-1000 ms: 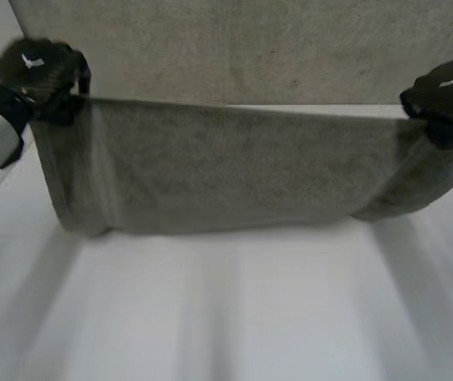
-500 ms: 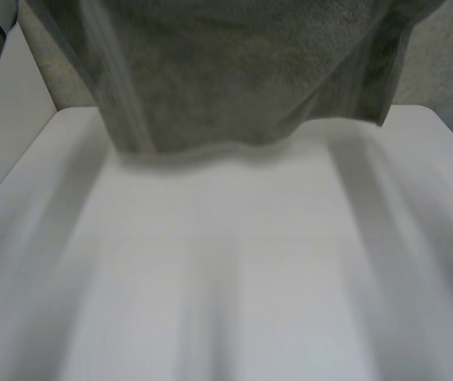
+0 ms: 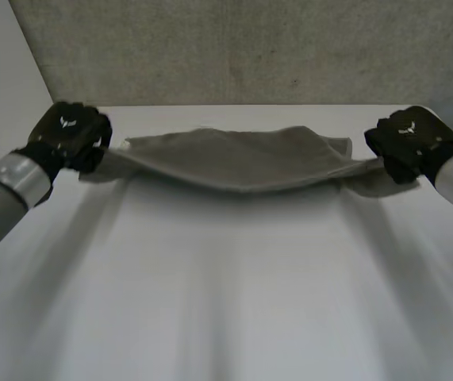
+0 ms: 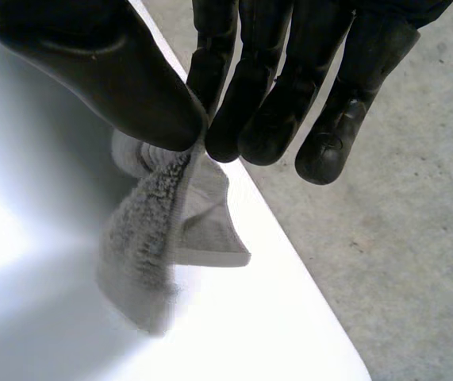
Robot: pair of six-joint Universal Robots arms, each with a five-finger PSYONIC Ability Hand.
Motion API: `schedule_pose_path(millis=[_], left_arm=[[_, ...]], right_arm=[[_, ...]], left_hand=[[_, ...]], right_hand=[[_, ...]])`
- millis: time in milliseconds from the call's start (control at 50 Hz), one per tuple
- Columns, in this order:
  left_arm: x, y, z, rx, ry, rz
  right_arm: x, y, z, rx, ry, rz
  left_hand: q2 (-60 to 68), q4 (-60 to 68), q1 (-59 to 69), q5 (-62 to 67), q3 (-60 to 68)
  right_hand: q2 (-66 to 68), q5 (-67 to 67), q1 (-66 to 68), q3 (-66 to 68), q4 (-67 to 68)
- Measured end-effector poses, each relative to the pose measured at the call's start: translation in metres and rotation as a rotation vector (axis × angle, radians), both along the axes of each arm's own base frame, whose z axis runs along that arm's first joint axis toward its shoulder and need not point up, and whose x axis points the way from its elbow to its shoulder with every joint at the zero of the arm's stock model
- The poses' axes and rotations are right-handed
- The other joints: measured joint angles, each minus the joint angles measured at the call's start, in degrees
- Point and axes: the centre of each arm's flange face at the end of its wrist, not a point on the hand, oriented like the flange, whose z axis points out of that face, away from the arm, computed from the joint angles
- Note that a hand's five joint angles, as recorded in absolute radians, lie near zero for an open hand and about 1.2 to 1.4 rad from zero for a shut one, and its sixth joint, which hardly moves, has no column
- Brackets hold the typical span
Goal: Fold the towel.
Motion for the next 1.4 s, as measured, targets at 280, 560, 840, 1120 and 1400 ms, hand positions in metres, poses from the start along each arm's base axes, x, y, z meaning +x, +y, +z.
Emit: schedule_pose_path(millis=[280,560,840,1120,1400], left_arm=[[0.032,0.032,0.042,-0.092,0.037,-0.027],[0.009,-0.053,-0.037,0.116,0.024,-0.044],[-0.01,-0.096,-0.067,0.089,-0.035,0.006],[-0.018,-0.104,-0.069,0.077,-0.038,0.096],[-0.002,-0.064,-0.05,0.148,-0.045,0.151]], right_arm=[[-0.023,0.025,0.043,-0.053,-0.009,0.037],[0.003,-0.053,-0.041,0.084,0.164,0.039],[0.033,-0.095,-0.067,0.004,0.093,0.04],[0.042,-0.115,-0.07,-0.045,0.036,-0.041],[0.016,-0.062,-0.041,0.086,-0.102,-0.109]], left_hand=[[0.0,0.0,0.0,0.0,0.0],[0.0,0.0,0.0,0.0,0.0],[0.0,0.0,0.0,0.01,0.0],[-61.18,-61.16,-57.94,-62.42,-61.01],[-61.18,-61.16,-57.94,-62.43,-61.0]], right_hand=[[0.0,0.0,0.0,0.0,0.0],[0.0,0.0,0.0,0.0,0.0],[0.0,0.01,0.0,0.0,0.0],[-62.92,-64.47,-62.73,-62.58,-62.6],[-62.92,-64.47,-63.18,-62.63,-62.6]])
